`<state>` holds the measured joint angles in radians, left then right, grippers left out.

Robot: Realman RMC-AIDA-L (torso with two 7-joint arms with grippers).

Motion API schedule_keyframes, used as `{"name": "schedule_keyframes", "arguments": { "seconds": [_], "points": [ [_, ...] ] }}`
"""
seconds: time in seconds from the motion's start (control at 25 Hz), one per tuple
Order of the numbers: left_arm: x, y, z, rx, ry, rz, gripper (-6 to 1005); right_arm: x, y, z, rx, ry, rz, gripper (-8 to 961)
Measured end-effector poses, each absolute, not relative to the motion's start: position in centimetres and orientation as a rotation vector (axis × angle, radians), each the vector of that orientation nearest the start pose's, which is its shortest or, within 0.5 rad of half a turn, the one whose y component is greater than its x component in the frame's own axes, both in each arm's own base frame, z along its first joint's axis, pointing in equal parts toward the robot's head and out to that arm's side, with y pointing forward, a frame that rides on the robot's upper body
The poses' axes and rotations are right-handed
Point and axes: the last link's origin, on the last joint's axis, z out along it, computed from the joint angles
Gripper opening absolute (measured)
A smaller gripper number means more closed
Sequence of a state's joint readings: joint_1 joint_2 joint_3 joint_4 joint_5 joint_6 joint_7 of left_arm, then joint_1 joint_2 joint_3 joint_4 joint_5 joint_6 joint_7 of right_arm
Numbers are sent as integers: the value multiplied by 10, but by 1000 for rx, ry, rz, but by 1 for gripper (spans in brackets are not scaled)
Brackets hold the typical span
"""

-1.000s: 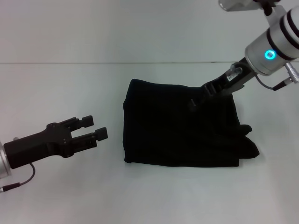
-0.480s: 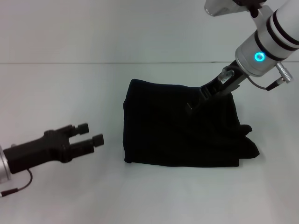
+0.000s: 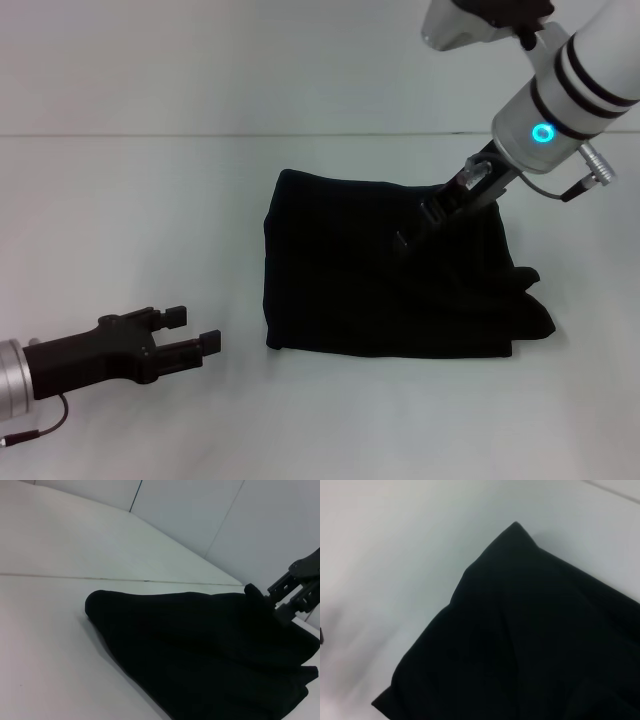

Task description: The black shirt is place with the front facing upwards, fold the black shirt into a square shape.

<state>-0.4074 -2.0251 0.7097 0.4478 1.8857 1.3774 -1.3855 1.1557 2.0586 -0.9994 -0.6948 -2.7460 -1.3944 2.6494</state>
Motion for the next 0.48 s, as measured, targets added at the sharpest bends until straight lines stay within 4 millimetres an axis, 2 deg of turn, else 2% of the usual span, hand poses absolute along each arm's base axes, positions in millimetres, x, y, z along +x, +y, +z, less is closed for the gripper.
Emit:
{"name": "schedule_keyframes", "arguments": {
  "seconds": [0.2,0.44,0.48],
  "points": [
    [-329,300,-10,-2471,-1018,-684,799,116,441,-24,-2494,1138,-444,716],
    [-328,300,-9,-2471,-1019,-696,799,115,440,-28,-2488,1090,-506,593],
    [-328,300,-9,-2471,-1019,-697,799,115,440,-28,-2485,1079,-520,544]
  ]
}}
